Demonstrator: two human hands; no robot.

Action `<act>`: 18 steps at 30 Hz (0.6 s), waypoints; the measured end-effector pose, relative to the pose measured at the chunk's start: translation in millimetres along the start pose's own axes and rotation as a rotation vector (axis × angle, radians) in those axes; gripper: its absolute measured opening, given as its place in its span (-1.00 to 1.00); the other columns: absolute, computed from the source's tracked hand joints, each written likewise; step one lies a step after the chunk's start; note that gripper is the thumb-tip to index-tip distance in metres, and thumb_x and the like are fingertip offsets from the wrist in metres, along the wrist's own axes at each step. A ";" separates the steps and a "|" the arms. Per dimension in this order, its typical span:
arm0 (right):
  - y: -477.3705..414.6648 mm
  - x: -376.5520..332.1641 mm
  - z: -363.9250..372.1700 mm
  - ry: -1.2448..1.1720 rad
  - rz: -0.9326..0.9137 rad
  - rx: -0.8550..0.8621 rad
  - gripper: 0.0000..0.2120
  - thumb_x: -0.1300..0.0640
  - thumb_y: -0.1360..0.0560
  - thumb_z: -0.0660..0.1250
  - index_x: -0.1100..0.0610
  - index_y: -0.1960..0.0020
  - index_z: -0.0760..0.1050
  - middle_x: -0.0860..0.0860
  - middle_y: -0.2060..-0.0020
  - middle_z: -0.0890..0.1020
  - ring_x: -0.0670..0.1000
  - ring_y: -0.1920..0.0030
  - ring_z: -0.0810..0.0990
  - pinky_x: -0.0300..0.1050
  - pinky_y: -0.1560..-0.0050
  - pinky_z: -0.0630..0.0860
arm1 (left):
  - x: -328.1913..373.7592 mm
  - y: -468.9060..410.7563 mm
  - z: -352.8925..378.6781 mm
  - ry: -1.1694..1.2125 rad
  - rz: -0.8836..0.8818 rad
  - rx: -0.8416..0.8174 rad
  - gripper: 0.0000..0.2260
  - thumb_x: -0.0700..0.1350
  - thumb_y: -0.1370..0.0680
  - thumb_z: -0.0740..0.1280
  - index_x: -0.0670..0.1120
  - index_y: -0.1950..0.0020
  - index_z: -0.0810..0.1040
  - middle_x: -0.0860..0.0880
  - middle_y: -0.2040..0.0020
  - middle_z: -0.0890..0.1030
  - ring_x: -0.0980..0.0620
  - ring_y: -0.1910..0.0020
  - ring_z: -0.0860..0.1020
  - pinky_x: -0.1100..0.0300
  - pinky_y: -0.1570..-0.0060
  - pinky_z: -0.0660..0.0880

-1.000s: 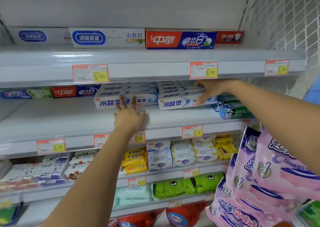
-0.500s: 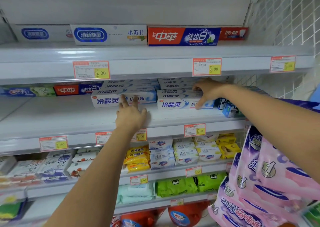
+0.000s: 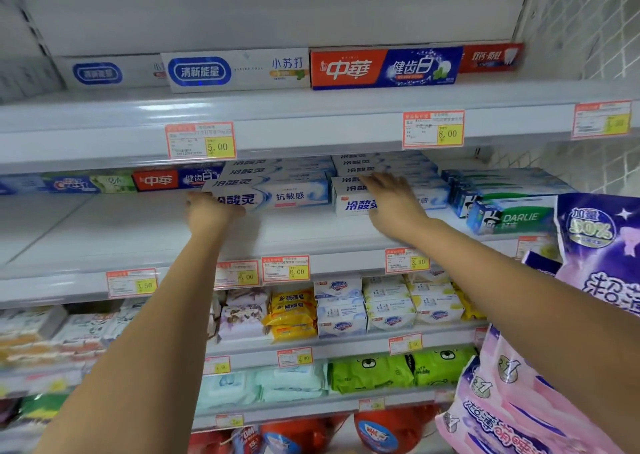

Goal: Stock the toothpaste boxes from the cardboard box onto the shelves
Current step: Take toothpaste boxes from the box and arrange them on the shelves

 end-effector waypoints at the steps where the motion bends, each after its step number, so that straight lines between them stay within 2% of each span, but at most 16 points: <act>1: 0.1 1.5 1.3 0.011 0.011 0.019 -0.37 0.26 -0.48 0.25 0.11 -0.51 0.16 0.10 -0.45 0.29 0.12 -0.44 0.21 0.06 -0.45 0.06 | 0.0 -0.5 -1.8 0.027 0.014 -0.042 -0.44 -0.15 -0.29 0.52 -0.19 -0.24 0.43 -0.14 -0.14 0.55 -0.14 -0.13 0.52 0.04 -0.10 0.49; 2: 0.5 3.2 1.9 0.015 0.023 0.029 -0.39 0.25 -0.49 0.25 0.10 -0.50 0.18 0.09 -0.44 0.30 0.11 -0.44 0.22 0.07 -0.45 0.05 | 1.1 -0.6 -3.5 0.046 0.037 -0.078 -0.56 -0.21 -0.34 0.51 -0.15 -0.18 0.48 -0.10 -0.06 0.57 -0.11 -0.06 0.54 0.10 -0.04 0.48; 3: 1.0 5.0 2.3 0.013 0.036 0.036 -0.41 0.24 -0.50 0.25 0.10 -0.50 0.19 0.08 -0.44 0.30 0.11 -0.44 0.22 0.09 -0.45 0.04 | 2.5 -0.2 -5.0 0.065 0.048 -0.102 -0.58 -0.24 -0.37 0.50 -0.15 -0.19 0.50 -0.08 -0.03 0.57 -0.10 -0.05 0.55 0.11 -0.02 0.47; 6: 2.5 7.8 2.1 0.004 0.059 0.037 -0.45 0.21 -0.54 0.23 0.10 -0.50 0.19 0.09 -0.44 0.31 0.11 -0.45 0.22 0.13 -0.46 0.03 | 8.7 -0.2 -7.5 0.147 0.058 -0.156 -0.53 -0.22 -0.38 0.52 -0.20 -0.25 0.50 -0.13 -0.12 0.58 -0.14 -0.10 0.55 0.08 -0.08 0.46; 9: 3.4 10.1 2.4 -0.015 0.073 0.027 -0.48 0.20 -0.56 0.19 0.11 -0.50 0.19 0.09 -0.44 0.30 0.10 -0.45 0.21 0.13 -0.47 0.00 | 15.5 2.3 -7.3 0.093 0.051 -0.246 -0.54 -0.22 -0.40 0.50 -0.21 -0.26 0.48 -0.14 -0.07 0.55 -0.07 0.03 0.49 0.10 0.02 0.43; 11: 3.7 12.2 4.0 -0.039 0.096 0.034 -0.48 0.21 -0.55 0.19 0.11 -0.49 0.20 0.09 -0.45 0.30 0.10 -0.46 0.20 0.14 -0.48 -0.02 | 16.5 0.8 -5.6 0.072 0.046 -0.287 -0.53 -0.21 -0.38 0.52 -0.18 -0.25 0.49 -0.17 -0.12 0.57 -0.06 0.04 0.49 0.09 0.02 0.44; 15: 3.1 14.7 7.1 -0.052 0.122 0.070 -0.48 0.22 -0.52 0.20 0.13 -0.48 0.24 0.11 -0.43 0.34 0.10 -0.45 0.22 0.15 -0.49 -0.02 | 15.7 -2.2 -1.5 0.058 0.022 -0.313 -0.54 -0.22 -0.37 0.52 -0.19 -0.23 0.51 -0.15 -0.06 0.57 -0.06 0.06 0.50 0.10 0.02 0.44; 18: 2.4 14.9 8.3 -0.045 0.119 0.066 -0.47 0.22 -0.52 0.20 0.14 -0.48 0.23 0.11 -0.43 0.33 0.11 -0.46 0.22 0.16 -0.49 -0.02 | 13.0 -9.2 1.5 0.047 0.012 -0.299 -0.55 -0.20 -0.37 0.53 -0.18 -0.22 0.51 -0.18 -0.10 0.60 -0.08 0.09 0.53 0.09 0.05 0.46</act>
Point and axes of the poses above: each hand's wrist, its own y-axis away from the middle knuckle, its own z-axis out of the palm, x = y × z, the point moved 4 cm from there along -y, towards the middle knuckle
